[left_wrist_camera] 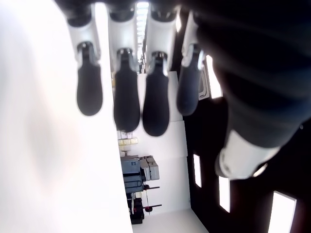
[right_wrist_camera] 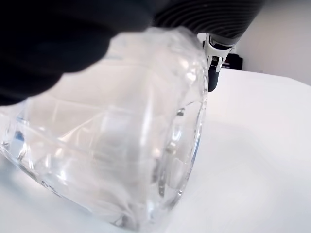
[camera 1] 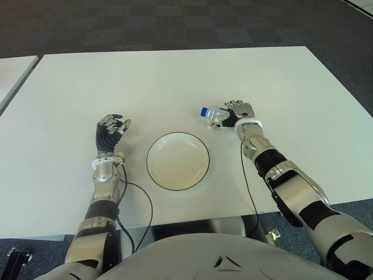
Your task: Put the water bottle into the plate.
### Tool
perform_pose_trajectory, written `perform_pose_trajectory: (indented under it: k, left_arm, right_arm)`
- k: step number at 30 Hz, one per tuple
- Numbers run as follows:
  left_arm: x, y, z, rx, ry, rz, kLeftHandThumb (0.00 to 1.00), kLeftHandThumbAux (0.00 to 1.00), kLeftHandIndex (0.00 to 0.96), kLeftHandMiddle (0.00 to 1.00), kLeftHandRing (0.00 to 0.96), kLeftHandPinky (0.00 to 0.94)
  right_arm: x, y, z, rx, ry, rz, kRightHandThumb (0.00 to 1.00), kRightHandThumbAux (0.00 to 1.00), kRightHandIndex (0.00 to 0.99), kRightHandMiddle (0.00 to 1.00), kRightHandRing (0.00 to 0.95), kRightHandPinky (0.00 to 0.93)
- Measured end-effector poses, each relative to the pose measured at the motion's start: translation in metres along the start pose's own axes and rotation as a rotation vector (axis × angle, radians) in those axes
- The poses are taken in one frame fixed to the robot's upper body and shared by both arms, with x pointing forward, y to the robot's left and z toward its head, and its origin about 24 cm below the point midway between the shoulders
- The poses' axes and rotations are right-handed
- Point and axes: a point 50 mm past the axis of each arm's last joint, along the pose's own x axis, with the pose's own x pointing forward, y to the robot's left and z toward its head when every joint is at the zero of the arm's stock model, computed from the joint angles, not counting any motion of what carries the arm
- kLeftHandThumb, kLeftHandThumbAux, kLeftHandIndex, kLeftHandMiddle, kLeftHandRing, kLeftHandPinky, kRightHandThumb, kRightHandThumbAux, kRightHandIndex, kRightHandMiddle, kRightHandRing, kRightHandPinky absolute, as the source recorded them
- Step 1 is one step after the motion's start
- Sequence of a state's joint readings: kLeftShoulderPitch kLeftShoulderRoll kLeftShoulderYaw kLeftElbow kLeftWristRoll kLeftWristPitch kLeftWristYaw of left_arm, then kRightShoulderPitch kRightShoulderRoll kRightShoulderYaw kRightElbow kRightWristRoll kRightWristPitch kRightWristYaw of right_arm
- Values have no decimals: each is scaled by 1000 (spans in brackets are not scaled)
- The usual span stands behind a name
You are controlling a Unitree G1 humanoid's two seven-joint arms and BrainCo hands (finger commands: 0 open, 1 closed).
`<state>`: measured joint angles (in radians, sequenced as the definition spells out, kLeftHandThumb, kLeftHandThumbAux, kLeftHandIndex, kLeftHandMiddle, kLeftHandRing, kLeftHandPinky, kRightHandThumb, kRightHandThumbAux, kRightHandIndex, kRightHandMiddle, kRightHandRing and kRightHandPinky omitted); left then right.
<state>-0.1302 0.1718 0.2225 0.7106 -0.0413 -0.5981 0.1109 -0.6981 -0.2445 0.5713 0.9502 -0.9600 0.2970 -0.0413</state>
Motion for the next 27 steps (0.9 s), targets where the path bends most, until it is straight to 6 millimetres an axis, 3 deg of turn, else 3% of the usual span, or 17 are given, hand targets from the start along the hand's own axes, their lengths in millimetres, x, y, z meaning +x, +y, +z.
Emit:
perform_pose_trajectory:
  k: [8,15,18,21,23,27]
  left_arm:
    - [0,0,0,13,-2,-1,707,713,434,616,593,561]
    - [0,0,0,19,1,1,707,714,434,616,595,572]
    - [0,1,-1,18,4,4,707,714,434,620,599,579]
    - [0,1,-1,19,4,5,707,714,434,627,606,584]
    - [0,1,-1,19,4,5,707,714,434,627,606,581]
    - [0,1,-1,19,5,5,707,714,434,626,600,576]
  right_arm:
    - [4,1,1,45,44,-39,684,491,0,0,0,73]
    - [4,3,1,137,73,-99,665,537,32,24,30,151]
    - [4,4,1,168,85,-119,662,544,68,99,112,223]
    - [3,6,1,197,98,-139,656,550,210,304,339,415]
    - [3,7,1,209,106,-152,655,549,268,395,433,498]
    - [2,8,1,244,129,-181,697,666,386,545,574,630]
